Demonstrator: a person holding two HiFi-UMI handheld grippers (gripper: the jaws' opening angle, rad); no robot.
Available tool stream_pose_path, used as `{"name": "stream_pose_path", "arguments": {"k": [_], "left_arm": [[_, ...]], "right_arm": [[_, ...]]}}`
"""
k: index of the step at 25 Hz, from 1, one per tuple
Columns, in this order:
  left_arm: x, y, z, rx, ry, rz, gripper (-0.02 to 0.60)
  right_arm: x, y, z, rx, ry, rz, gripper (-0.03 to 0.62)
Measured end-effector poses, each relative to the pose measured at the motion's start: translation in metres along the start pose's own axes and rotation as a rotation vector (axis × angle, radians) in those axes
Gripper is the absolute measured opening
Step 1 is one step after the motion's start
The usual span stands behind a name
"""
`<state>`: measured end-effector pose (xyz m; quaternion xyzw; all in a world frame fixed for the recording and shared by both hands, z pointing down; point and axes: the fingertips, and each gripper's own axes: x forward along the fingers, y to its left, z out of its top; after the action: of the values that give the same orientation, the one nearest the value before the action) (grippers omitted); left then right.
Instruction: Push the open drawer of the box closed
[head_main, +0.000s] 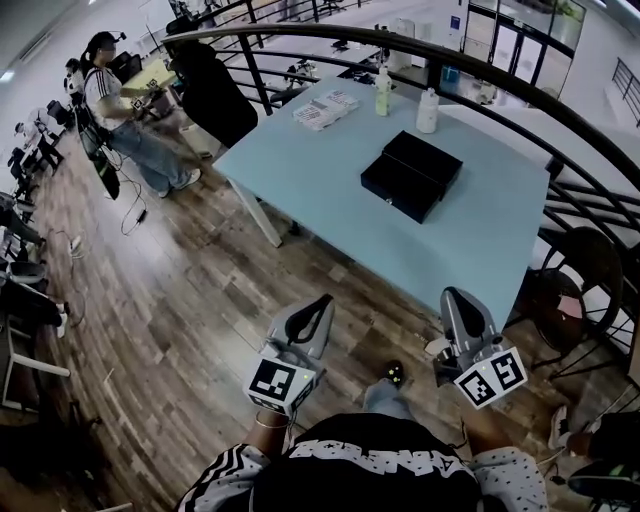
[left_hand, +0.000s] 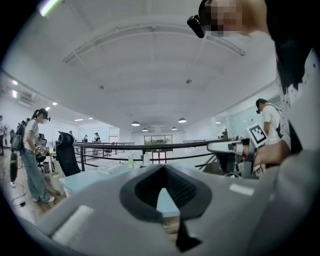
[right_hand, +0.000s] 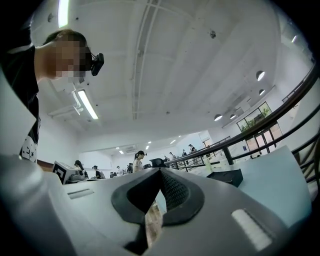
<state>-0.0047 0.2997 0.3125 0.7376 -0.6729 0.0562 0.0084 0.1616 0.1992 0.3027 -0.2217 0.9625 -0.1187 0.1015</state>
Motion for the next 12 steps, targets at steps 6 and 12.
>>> {"name": "stream_pose_path", "arguments": {"k": [6, 12], "left_arm": [[0.036, -0.002, 0.007, 0.014, 0.010, 0.020, 0.000], [0.067, 0.003, 0.007, 0.017, 0.047, 0.058, 0.000]], "right_arm": [[0.011, -0.039, 0.014, -0.001, -0.011, 0.003, -0.003], [0.031, -0.080, 0.014, 0.027, 0.008, 0.016, -0.006]]}}
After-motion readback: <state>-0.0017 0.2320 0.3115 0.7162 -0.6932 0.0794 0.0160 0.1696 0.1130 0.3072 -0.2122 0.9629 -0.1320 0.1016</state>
